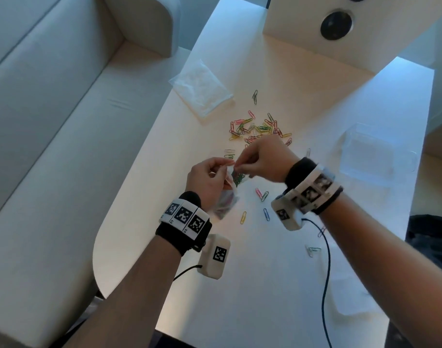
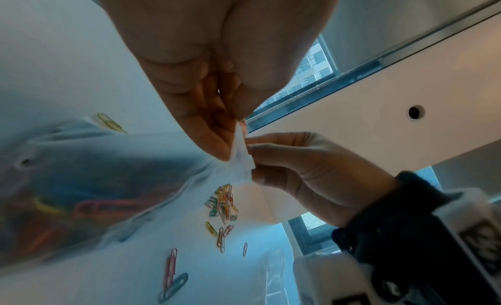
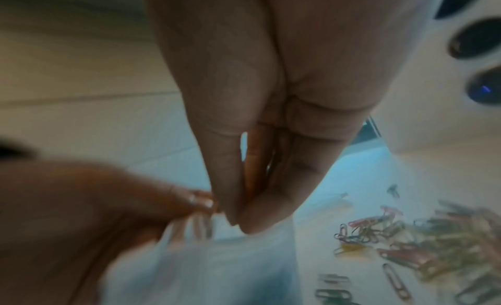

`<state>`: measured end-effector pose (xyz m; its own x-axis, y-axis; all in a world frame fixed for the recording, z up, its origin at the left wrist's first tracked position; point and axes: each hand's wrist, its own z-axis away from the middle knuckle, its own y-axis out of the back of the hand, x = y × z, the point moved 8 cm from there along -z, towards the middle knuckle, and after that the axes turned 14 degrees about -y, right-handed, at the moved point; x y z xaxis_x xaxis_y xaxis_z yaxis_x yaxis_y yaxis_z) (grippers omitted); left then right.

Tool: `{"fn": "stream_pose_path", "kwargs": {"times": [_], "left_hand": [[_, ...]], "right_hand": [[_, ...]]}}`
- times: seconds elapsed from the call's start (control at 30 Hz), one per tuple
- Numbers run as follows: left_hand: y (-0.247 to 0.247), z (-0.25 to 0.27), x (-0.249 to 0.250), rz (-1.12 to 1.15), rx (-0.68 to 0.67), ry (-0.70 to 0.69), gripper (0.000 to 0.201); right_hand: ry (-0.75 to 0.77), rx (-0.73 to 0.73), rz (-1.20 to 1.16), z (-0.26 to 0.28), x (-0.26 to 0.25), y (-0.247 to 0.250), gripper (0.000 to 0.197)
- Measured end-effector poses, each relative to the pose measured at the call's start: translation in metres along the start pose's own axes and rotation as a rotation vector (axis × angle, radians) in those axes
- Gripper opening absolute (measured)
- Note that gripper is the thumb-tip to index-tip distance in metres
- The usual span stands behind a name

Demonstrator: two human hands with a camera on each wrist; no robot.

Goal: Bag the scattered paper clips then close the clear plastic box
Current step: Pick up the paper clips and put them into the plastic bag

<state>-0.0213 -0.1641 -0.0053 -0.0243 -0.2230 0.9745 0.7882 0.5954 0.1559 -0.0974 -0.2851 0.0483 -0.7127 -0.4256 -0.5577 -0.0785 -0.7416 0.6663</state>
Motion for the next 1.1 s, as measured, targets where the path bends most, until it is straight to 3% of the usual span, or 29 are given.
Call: {"fn": "stream_pose_path", "kwargs": {"times": [0.07, 0.13, 0.27, 0.37, 0.47, 0.57, 0.67, 0.8, 0.93, 1.0, 1.1], "left_hand": [[0.014, -0.002, -0.005, 0.043, 0.053, 0.031, 0.028], [0.028, -0.003, -0.009, 0.087, 0.110, 0.063, 0.029], [0.050, -0.002, -0.010, 0.117, 0.161, 0.061, 0.026], [0.057, -0.002, -0.011, 0.101, 0.166, 0.037, 0.024], [0.059, -0.003, -0.013, 0.094, 0.155, 0.029, 0.024], [0.057, -0.005, -0.015, 0.101, 0.157, 0.032, 0.025], [0.052, -0.005, -0.014, 0.121, 0.154, 0.030, 0.025], [0.046, 0.000, -0.014, 0.123, 0.143, 0.041, 0.024], [0.039, 0.007, -0.019, 0.117, 0.113, 0.073, 0.024], [0.034, 0.010, -0.022, 0.104, 0.098, 0.097, 0.024], [0.028, 0.014, -0.025, 0.088, 0.078, 0.120, 0.023]], "right_hand": [[0.016, -0.058, -0.192, -0.018, 0.003, 0.013, 0.013], [-0.035, 0.045, -0.328, -0.049, 0.021, 0.031, 0.016], [-0.194, 0.432, -0.045, -0.123, 0.066, 0.064, 0.032], [-0.289, 0.378, 0.132, -0.170, 0.082, 0.063, 0.052], [-0.326, 0.247, 0.223, -0.196, 0.081, 0.047, 0.052], [-0.305, 0.137, 0.341, -0.194, 0.069, 0.023, 0.054], [-0.188, 0.091, 0.473, -0.173, 0.058, -0.007, 0.053], [0.029, 0.245, 0.618, -0.135, 0.053, -0.032, 0.040], [0.114, 0.337, 0.621, -0.120, 0.056, -0.026, 0.023], [0.089, 0.341, 0.568, -0.115, 0.063, -0.016, 0.022], [-0.109, 0.402, 0.153, -0.101, 0.087, 0.013, 0.015]]}}
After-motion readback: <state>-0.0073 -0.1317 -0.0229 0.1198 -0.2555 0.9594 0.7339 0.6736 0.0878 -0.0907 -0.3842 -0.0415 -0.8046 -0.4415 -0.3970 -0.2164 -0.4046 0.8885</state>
